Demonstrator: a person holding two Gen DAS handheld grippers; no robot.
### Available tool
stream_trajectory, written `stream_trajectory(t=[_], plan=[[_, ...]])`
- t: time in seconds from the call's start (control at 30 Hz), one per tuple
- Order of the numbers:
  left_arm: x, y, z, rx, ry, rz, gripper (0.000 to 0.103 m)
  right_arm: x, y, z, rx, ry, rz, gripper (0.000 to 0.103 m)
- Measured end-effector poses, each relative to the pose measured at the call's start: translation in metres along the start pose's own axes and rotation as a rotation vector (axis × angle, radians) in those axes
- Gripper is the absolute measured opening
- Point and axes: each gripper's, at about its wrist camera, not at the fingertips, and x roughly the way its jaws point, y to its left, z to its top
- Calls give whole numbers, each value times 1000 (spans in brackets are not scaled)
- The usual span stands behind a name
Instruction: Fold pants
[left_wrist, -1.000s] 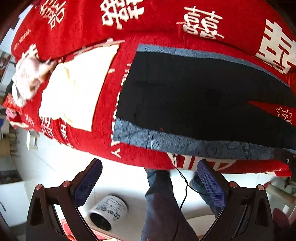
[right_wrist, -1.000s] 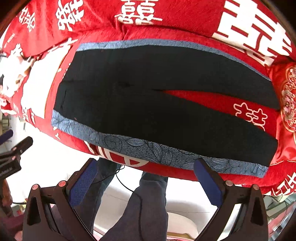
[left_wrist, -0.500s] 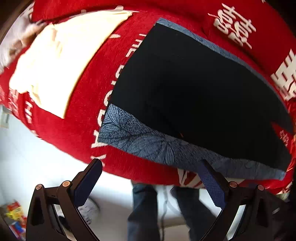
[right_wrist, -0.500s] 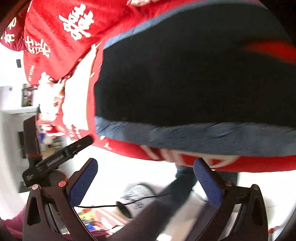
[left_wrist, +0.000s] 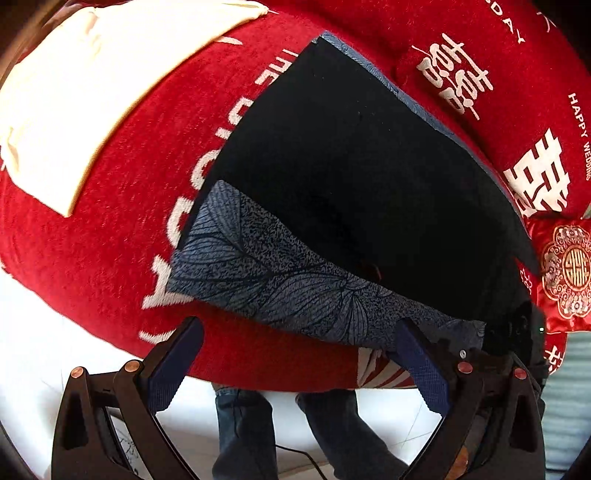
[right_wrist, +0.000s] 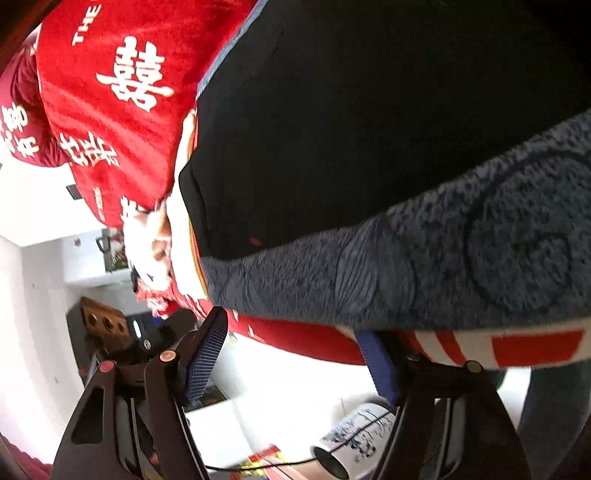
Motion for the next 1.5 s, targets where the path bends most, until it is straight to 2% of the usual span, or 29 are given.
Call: stream_trajectory(t=[0.03, 0.07, 0.1, 0.13, 0.17, 0.2, 0.3, 0.37, 0.43, 0.47, 0.5, 0.53, 0.57, 0.63, 0.67, 0.7, 0.77, 0.9, 1.1, 1.13, 1.2, 1.23, 1.27, 1.3, 1.37, 1.43, 1.5], plan=[[2, 0, 2, -6, 3, -9, 103, -2, -4, 2, 24, -9, 9, 74], [2, 1, 1, -11, 5, -18, 103, 0, -10, 4, 56, -18, 23, 69], [3, 0, 1, -16, 8, -26, 103, 2, -14, 5, 96, -22, 48, 51], [2, -1, 0, -21, 11, -38, 103, 2, -16, 8, 133, -24, 84, 40], [1, 0, -2, -28, 12, -52, 103, 2, -16, 9, 134, -28, 99, 21], [0, 2, -5, -38, 16, -69, 103, -1, -10, 11, 115, -31, 115, 17], [2, 5, -9, -104, 39, -146, 103, -16, 18, 11, -7, -14, 134, 14], [8, 8, -2, -204, 30, -228, 103, -20, 27, 10, -41, 3, 138, 14], [15, 7, 8, -267, 15, -267, 103, -22, 29, 9, -53, 24, 136, 14], [20, 5, 13, -282, 9, -277, 101, -21, 28, 7, -59, 32, 129, 14], [25, 2, 18, -287, 6, -270, 90, -20, 27, 6, -71, 45, 113, 14], [33, -2, 22, -286, 21, -245, 86, -19, 25, 5, -79, 67, 96, 14], [36, -5, 25, -285, 22, -228, 86, -19, 23, 4, -79, 76, 91, 18], [33, -10, 24, -256, 6, -213, 82, -30, 13, 4, -77, 73, 63, 19], [33, -13, 24, -233, 6, -192, 70, -39, 6, 4, -69, 57, 49, 22], [32, -13, 24, -206, 12, -177, 65, -47, -2, 4, -56, 34, 35, 31], [31, -9, 22, -196, 23, -189, 63, -73, -27, 3, 0, -36, 14, 41], [32, -7, 25, -157, 44, -174, 62, -121, -74, -3, 130, -182, 12, 42], [38, -14, 27, -144, 57, -144, 62, -151, -94, -6, 234, -366, 133, 42], [40, -16, 28, -144, 58, -140, 62, -157, -100, -6, 266, -422, 180, 42], [40, -18, 28, -141, 59, -125, 62, -164, -119, -6, 313, -457, 247, 42], [39, -17, 26, -137, 59, -114, 62, -159, -120, -4, 334, -455, 275, 42], [39, -18, 27, -136, 55, -95, 52, -157, -122, -3, 370, -449, 294, 29], [39, -18, 27, -136, 54, -78, 38, -158, -122, -4, 385, -447, 296, 7], [38, -14, 29, -168, 67, -105, 23, -164, -120, 1, 384, -434, 293, 8], [32, -12, 31, -203, 68, -114, 23, -175, -107, 9, 342, -402, 249, 8], [22, -20, 35, -197, 64, -117, 23, -199, -93, 16, 283, -374, 221, 8]])
